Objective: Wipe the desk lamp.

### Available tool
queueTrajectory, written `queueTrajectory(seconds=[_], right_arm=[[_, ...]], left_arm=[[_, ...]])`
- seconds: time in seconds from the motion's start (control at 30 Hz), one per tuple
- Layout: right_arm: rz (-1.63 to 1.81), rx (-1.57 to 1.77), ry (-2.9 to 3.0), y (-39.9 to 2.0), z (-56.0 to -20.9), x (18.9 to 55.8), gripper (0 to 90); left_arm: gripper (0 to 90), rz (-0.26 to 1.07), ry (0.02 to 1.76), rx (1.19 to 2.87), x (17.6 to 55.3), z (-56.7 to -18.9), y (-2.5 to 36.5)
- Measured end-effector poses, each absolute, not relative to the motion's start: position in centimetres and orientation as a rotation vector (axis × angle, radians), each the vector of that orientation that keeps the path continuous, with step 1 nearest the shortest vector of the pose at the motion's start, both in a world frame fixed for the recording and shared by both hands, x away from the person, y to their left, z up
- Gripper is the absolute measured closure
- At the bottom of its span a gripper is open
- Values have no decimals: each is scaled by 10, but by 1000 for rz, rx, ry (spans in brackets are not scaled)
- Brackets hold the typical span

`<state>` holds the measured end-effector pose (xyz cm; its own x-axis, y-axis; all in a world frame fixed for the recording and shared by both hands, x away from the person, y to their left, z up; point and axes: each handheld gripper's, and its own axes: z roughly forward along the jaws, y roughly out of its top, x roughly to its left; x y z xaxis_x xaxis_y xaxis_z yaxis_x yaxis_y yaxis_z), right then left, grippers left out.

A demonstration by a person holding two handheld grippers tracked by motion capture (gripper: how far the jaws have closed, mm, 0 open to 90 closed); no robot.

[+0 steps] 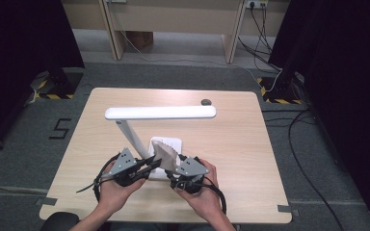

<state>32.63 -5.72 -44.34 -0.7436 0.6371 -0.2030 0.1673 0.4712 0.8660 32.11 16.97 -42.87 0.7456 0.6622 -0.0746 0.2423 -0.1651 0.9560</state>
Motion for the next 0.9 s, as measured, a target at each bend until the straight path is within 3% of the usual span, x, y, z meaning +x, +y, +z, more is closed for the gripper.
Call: queueTrajectory(seconds=[0.27, 0.57, 0.9], right_arm=[[1192, 608, 2263, -48, -444, 337, 306], [1218, 575, 2258, -47, -447, 340, 397], [1176, 544, 2237, -53, -446, 327, 269]], left_arm=[[792, 416, 679, 1743, 314, -422, 165], [792, 401, 679, 1731, 313, -422, 166], [792, 423, 693, 1739, 316, -422, 170]])
